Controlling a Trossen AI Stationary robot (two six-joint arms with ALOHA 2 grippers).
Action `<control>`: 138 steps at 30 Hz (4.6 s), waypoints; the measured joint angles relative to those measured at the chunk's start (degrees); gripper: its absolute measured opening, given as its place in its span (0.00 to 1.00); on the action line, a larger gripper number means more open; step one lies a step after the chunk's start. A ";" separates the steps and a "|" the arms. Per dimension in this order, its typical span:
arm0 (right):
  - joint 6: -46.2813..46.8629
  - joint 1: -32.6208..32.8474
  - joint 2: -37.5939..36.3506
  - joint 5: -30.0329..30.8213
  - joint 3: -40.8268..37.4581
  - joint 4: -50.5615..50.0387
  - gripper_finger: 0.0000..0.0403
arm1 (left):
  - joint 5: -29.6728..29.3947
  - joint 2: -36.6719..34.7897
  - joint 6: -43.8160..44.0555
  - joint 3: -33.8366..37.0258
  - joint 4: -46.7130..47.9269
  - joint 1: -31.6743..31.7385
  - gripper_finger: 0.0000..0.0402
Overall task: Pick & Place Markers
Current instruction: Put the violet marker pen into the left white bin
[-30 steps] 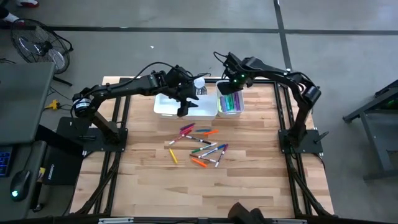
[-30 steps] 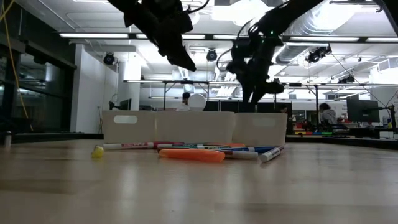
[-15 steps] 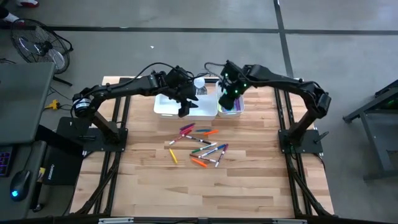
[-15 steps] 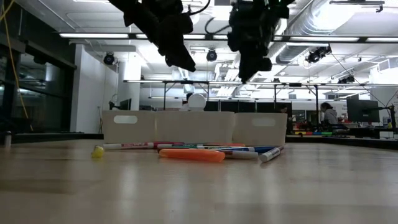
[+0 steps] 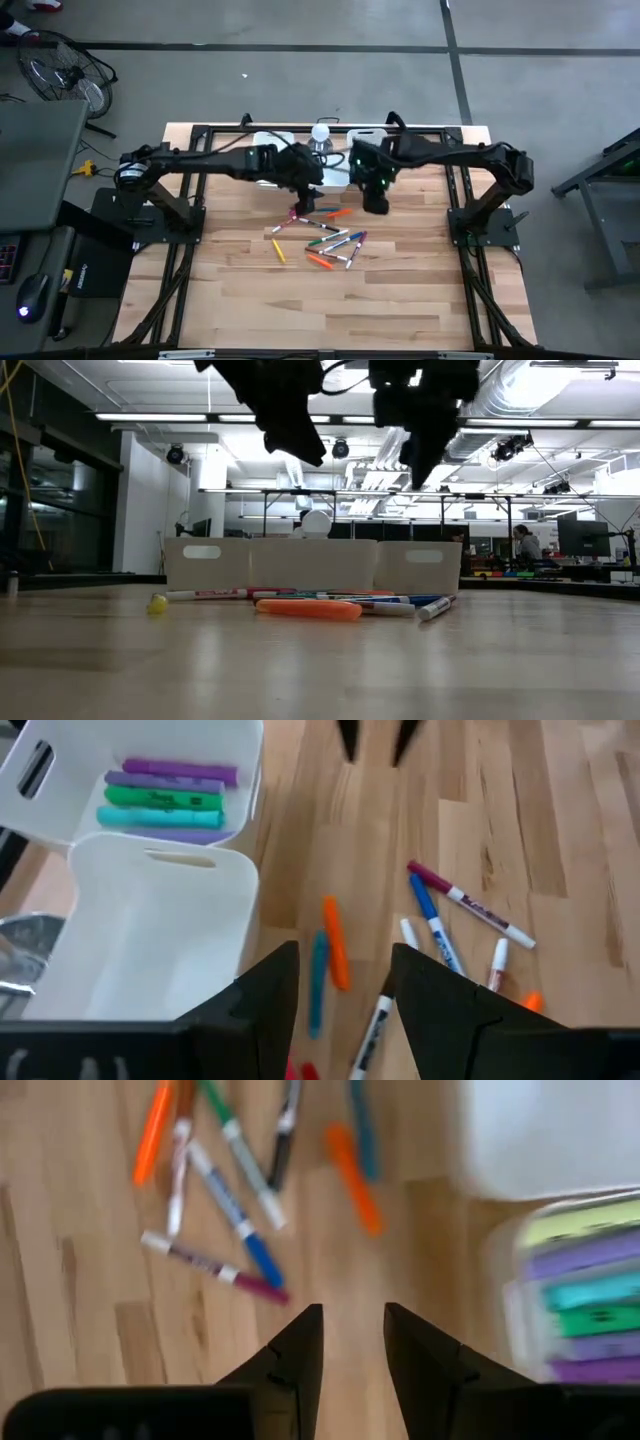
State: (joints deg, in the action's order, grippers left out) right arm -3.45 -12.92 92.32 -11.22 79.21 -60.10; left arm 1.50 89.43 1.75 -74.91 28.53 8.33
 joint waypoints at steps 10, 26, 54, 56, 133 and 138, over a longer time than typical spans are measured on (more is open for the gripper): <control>8.90 7.70 -13.40 -0.98 -21.32 15.93 0.24 | -6.75 2.09 15.26 0.13 0.59 -7.13 0.39; -2.86 22.86 -26.50 4.73 -41.74 43.02 0.24 | -9.53 7.50 27.31 0.02 0.08 -13.39 0.39; -26.56 23.44 1.73 2.68 -29.59 44.38 0.46 | -8.35 7.39 27.79 0.02 1.64 -13.24 0.39; -27.84 23.44 3.23 2.99 -29.09 44.41 0.45 | -8.35 7.39 27.77 0.02 1.64 -13.24 0.39; -2.35 7.76 -5.71 4.56 -12.59 43.02 0.04 | -13.17 -20.91 17.46 27.80 -30.59 -8.66 0.39; -3.66 4.36 -5.56 3.74 -7.97 42.06 0.03 | -11.08 -22.76 14.94 27.61 -34.88 -6.04 0.39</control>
State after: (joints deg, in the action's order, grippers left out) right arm -7.12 -8.56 86.76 -7.48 71.24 -18.04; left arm -9.59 66.66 16.69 -47.31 -6.34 2.29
